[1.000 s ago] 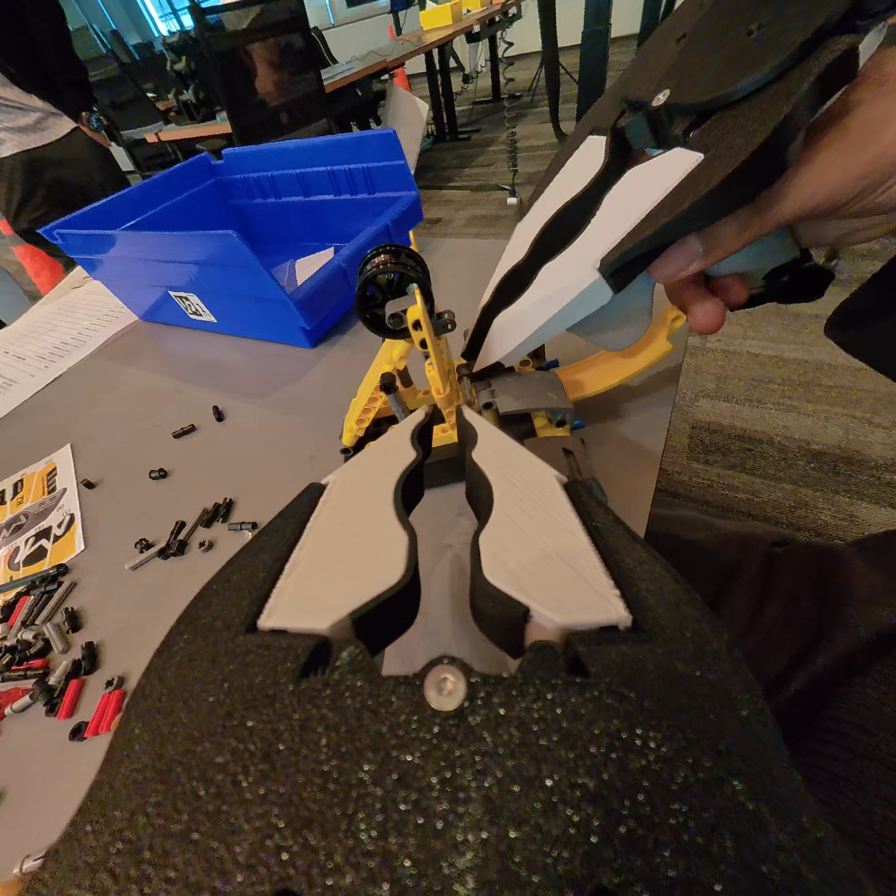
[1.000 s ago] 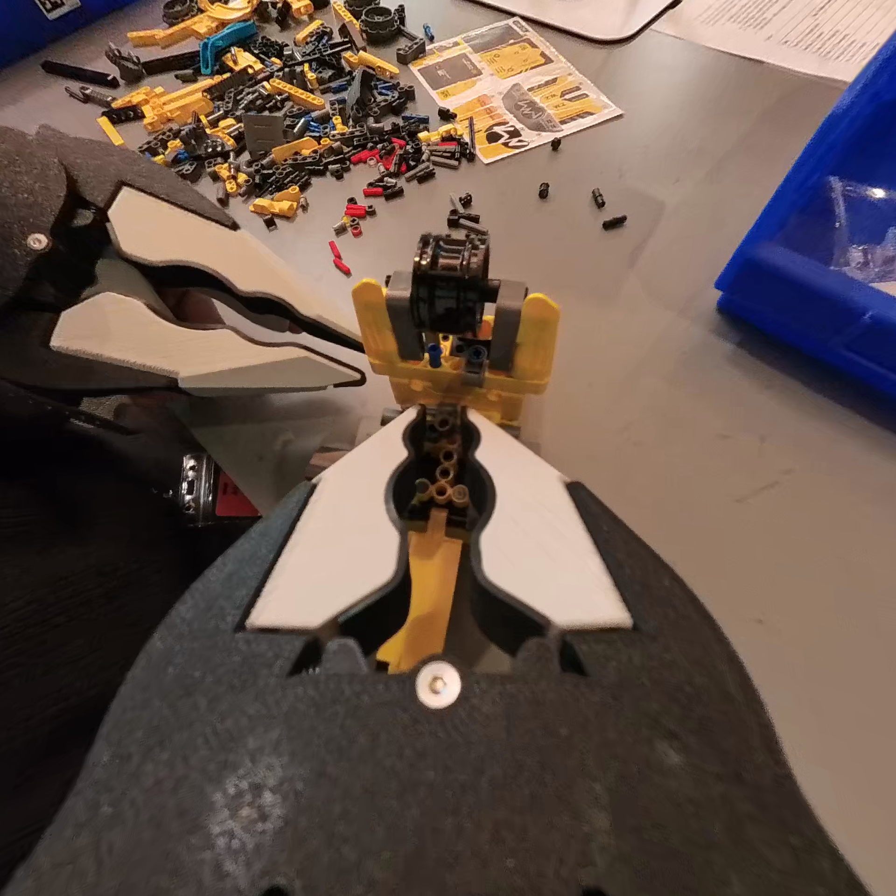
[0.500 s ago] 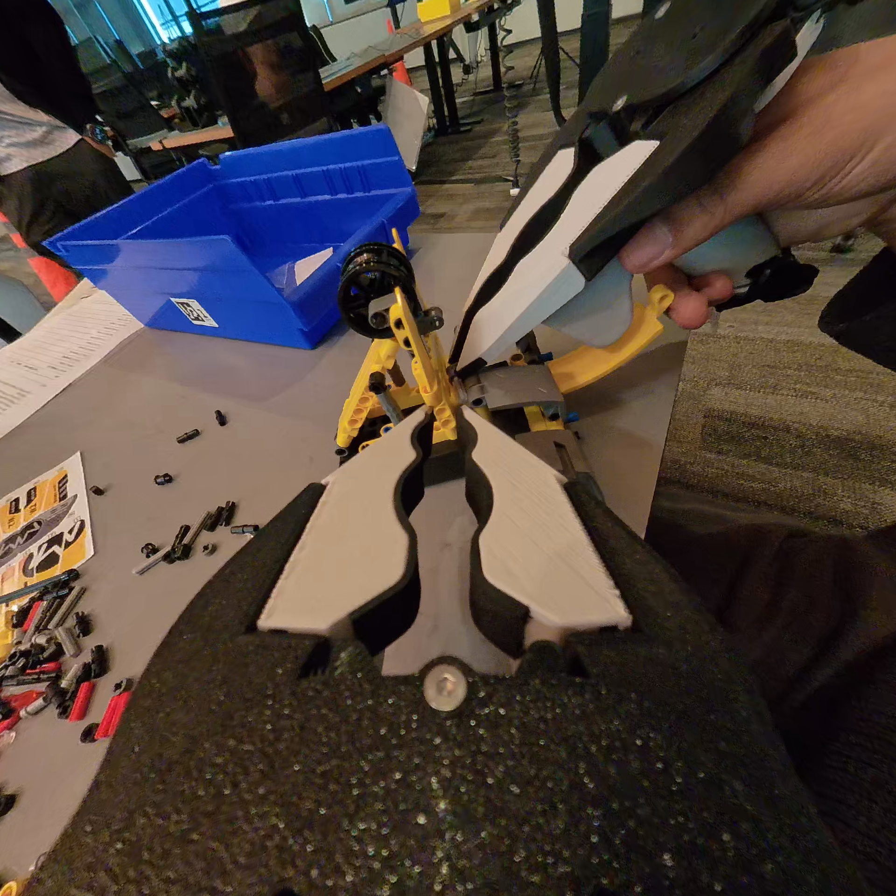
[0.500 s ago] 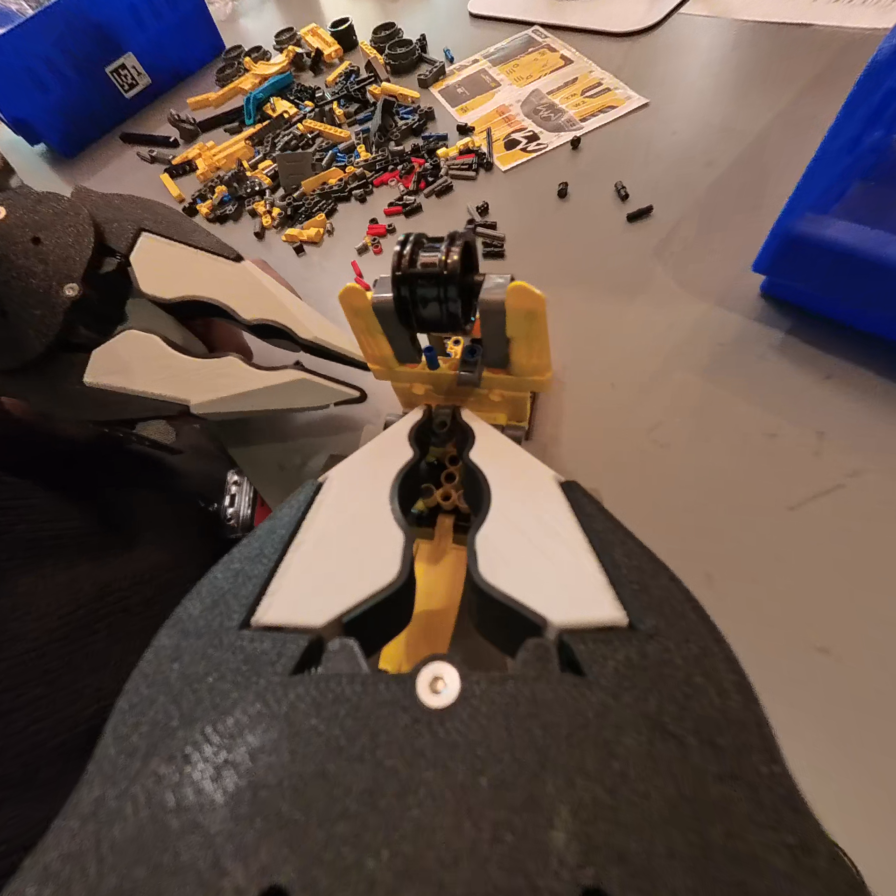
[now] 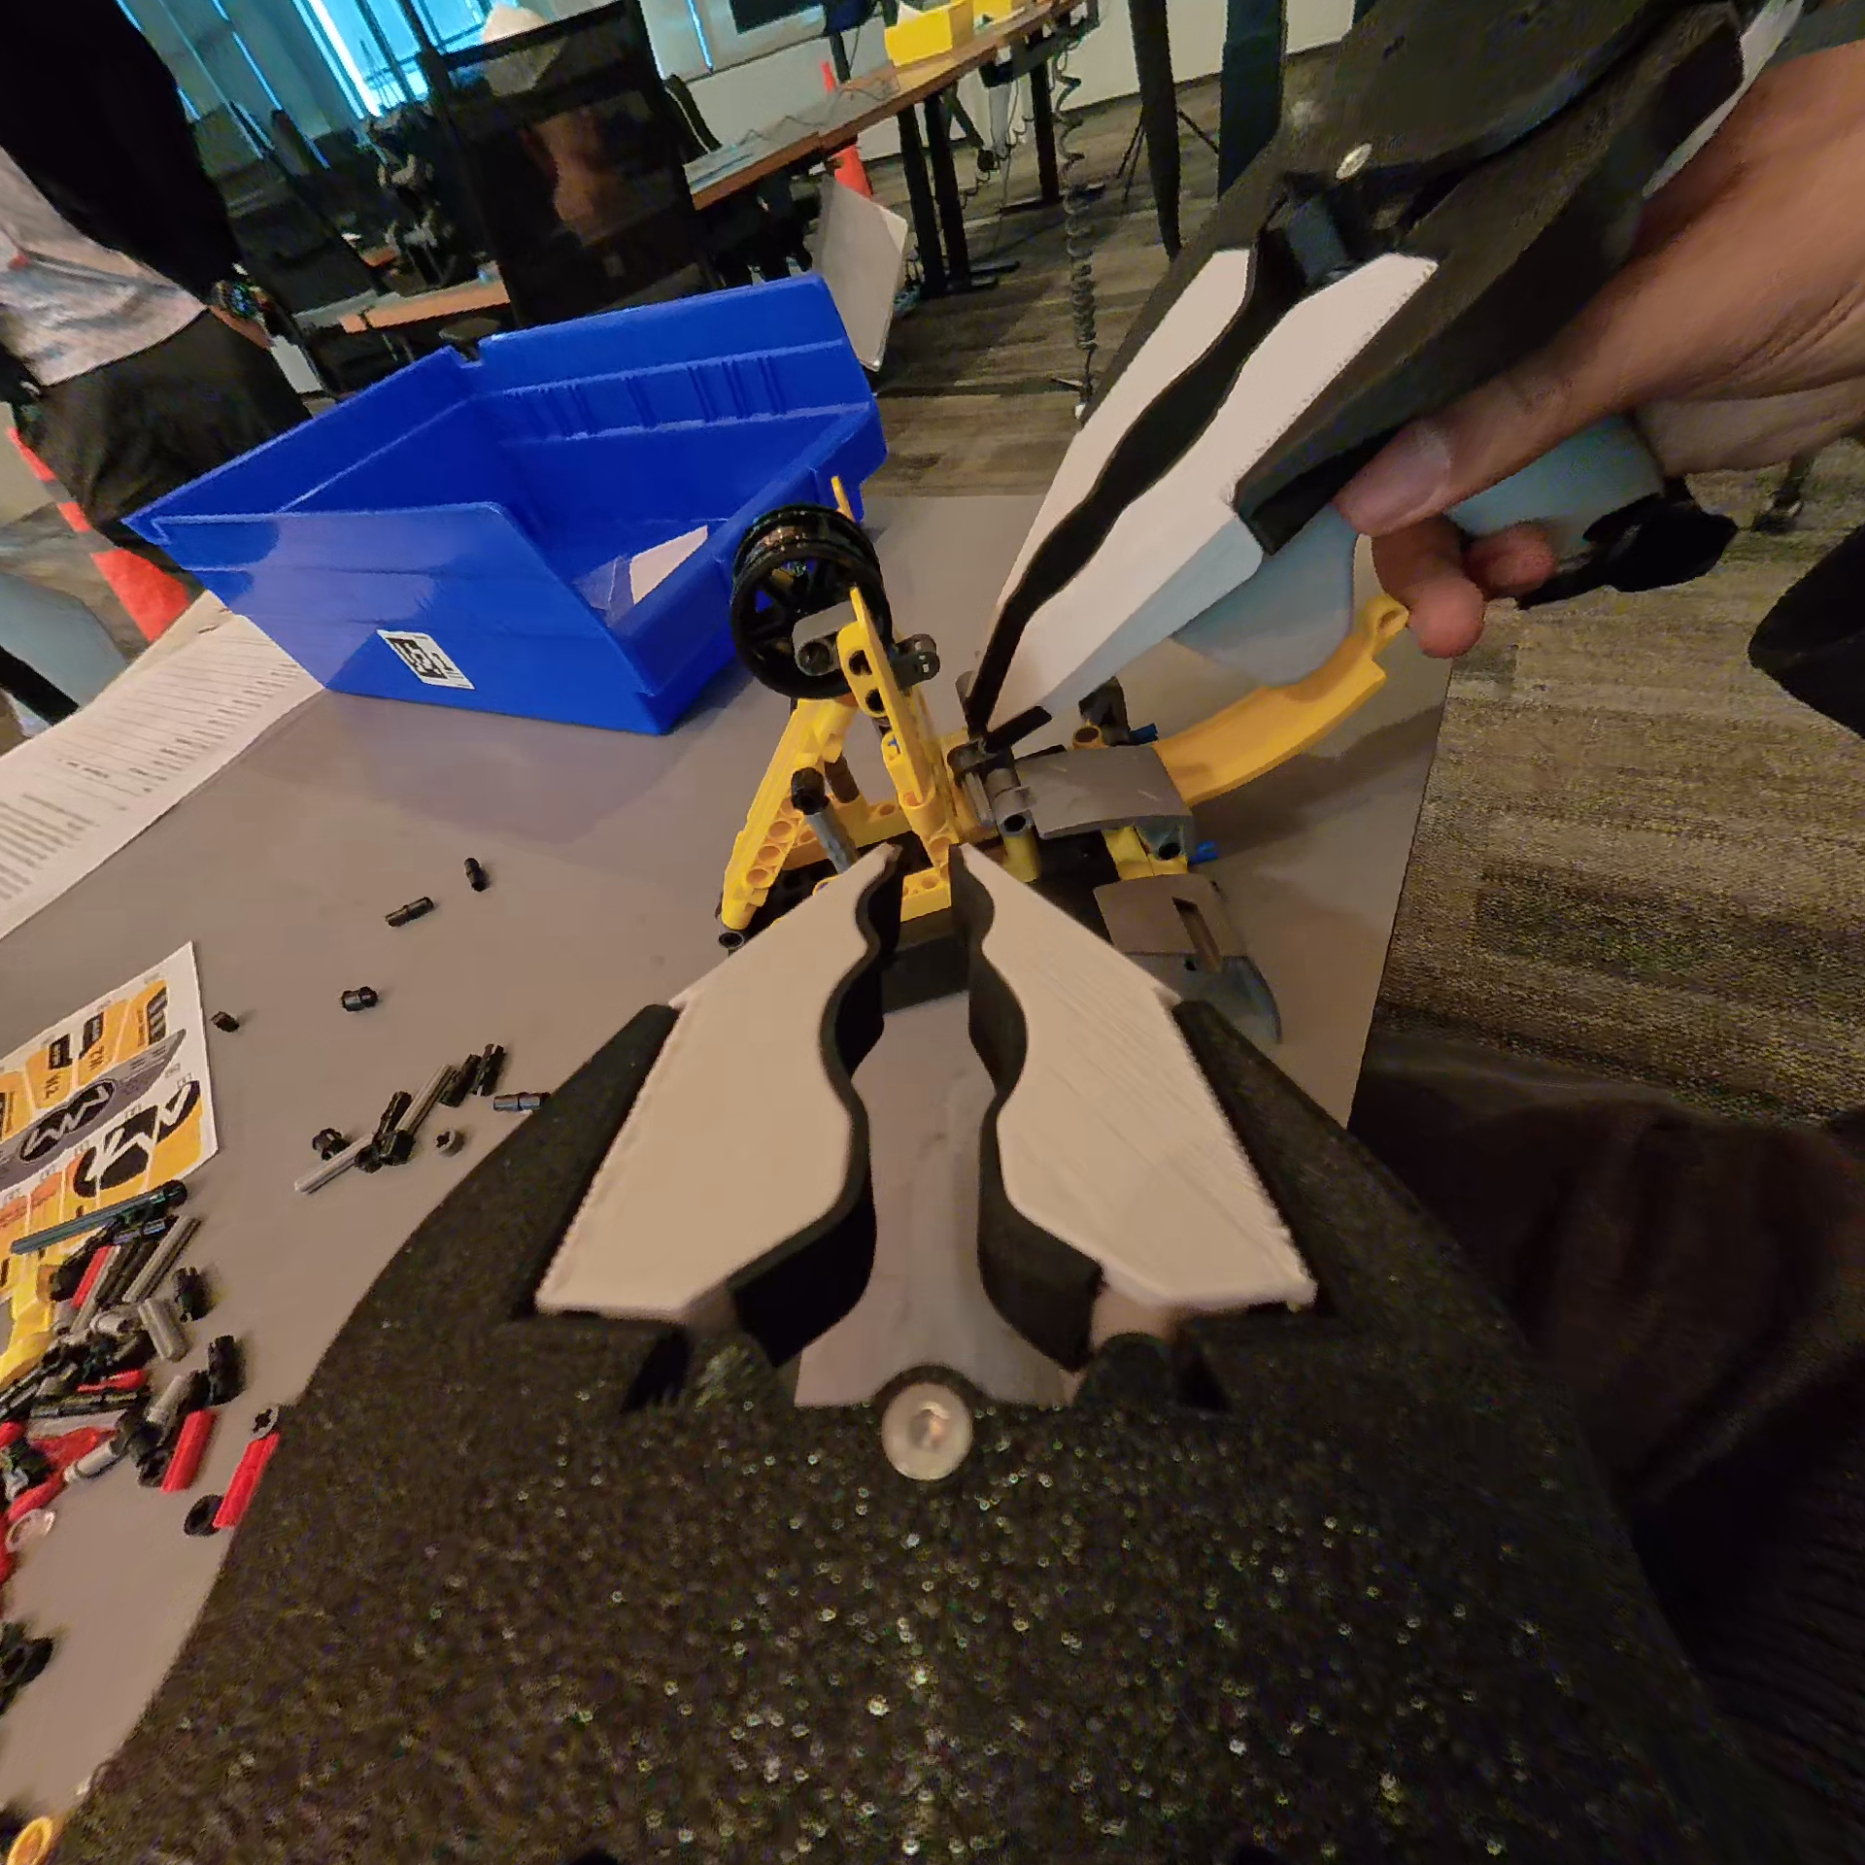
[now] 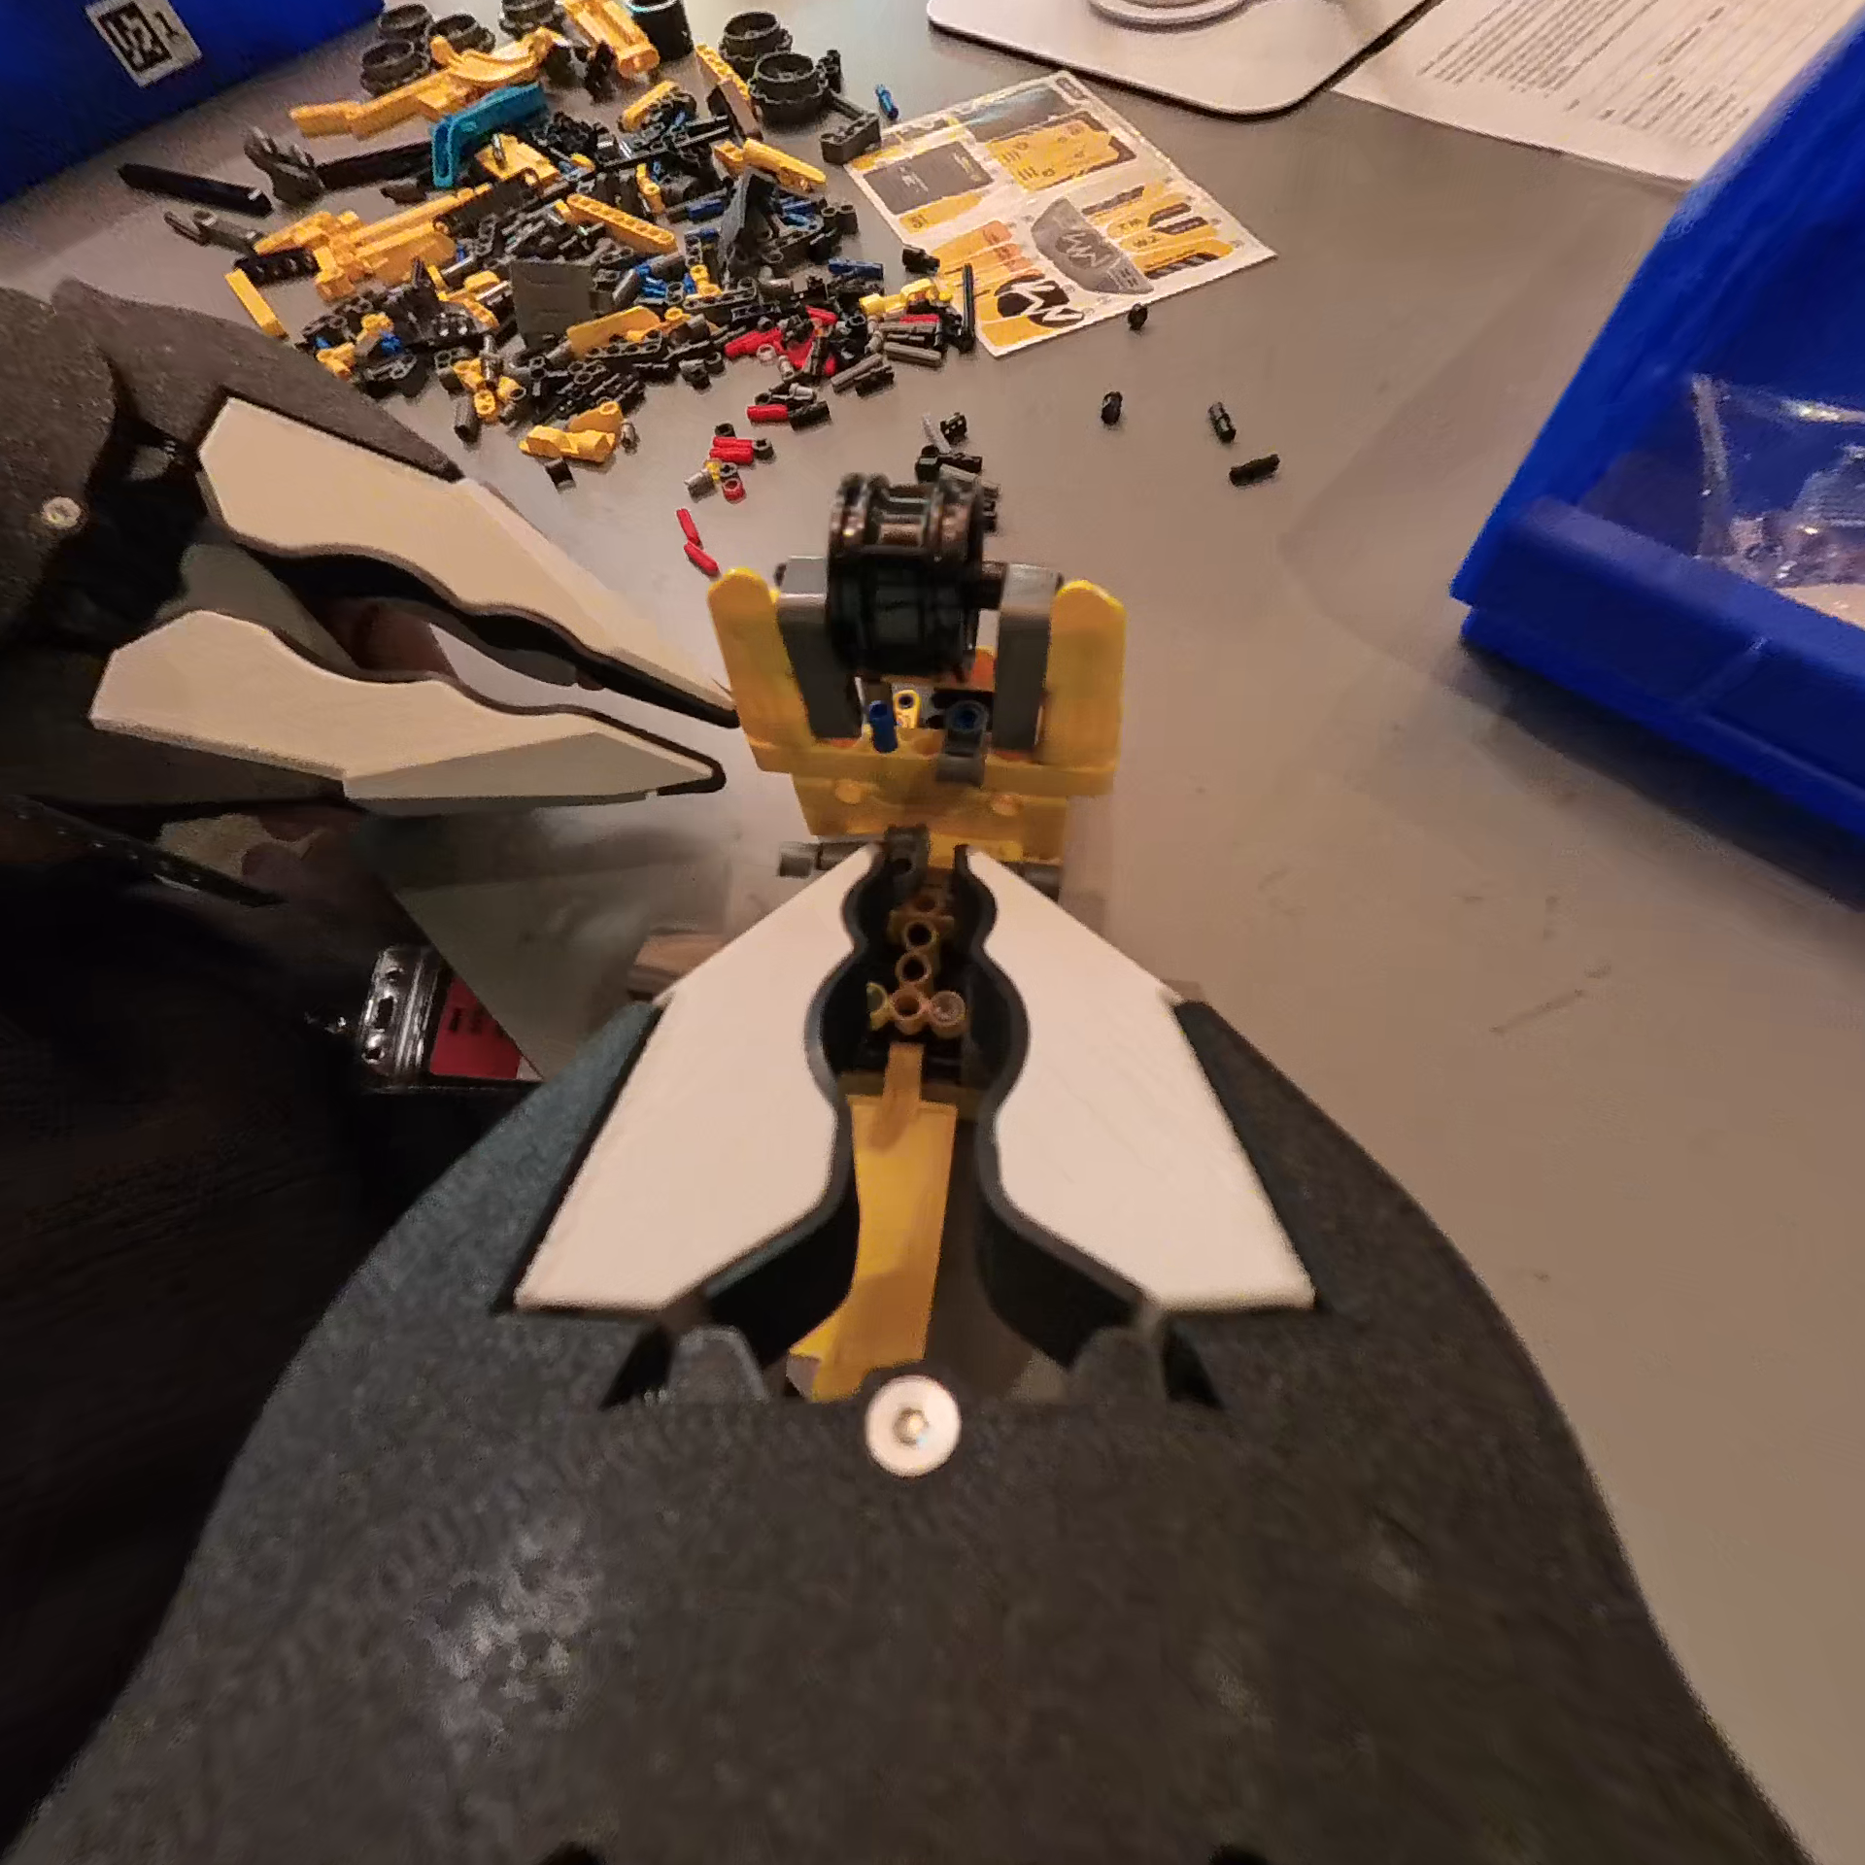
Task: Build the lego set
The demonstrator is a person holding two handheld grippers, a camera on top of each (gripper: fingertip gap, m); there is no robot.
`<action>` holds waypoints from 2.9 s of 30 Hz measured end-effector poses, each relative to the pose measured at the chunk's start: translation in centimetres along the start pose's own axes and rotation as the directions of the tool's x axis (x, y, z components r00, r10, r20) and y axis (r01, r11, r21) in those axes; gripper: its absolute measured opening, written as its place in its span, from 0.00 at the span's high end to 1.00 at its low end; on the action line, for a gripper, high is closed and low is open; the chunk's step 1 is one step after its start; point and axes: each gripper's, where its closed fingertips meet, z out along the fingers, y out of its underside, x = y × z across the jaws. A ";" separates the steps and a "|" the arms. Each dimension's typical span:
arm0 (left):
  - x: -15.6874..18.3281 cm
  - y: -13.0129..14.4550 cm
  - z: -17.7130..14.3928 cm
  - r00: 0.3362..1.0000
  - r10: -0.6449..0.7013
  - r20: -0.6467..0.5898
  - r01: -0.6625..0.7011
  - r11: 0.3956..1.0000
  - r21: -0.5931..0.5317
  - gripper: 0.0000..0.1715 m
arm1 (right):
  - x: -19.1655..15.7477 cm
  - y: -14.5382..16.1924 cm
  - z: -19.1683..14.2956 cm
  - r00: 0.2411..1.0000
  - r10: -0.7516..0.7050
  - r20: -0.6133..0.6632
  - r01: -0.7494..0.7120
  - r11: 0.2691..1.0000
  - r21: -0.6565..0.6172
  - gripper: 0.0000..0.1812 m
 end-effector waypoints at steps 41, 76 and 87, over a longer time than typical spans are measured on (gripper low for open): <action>0.5 1.3 -0.7 0.999 0.023 -0.036 -0.025 0.997 -0.069 0.95 | -0.4 -2.3 -2.6 0.951 -0.268 -0.152 0.286 0.952 0.111 1.00; -0.1 2.9 -0.8 0.929 -0.252 -0.271 0.202 0.959 -0.199 0.96 | -3.2 -5.3 -5.4 0.947 -0.278 -0.163 0.316 0.896 0.312 0.96; -0.7 -1.1 -3.6 0.816 -0.357 -0.454 0.414 0.910 0.030 0.96 | -7.4 -4.8 -1.8 0.915 -0.400 -0.049 0.392 0.859 0.328 0.91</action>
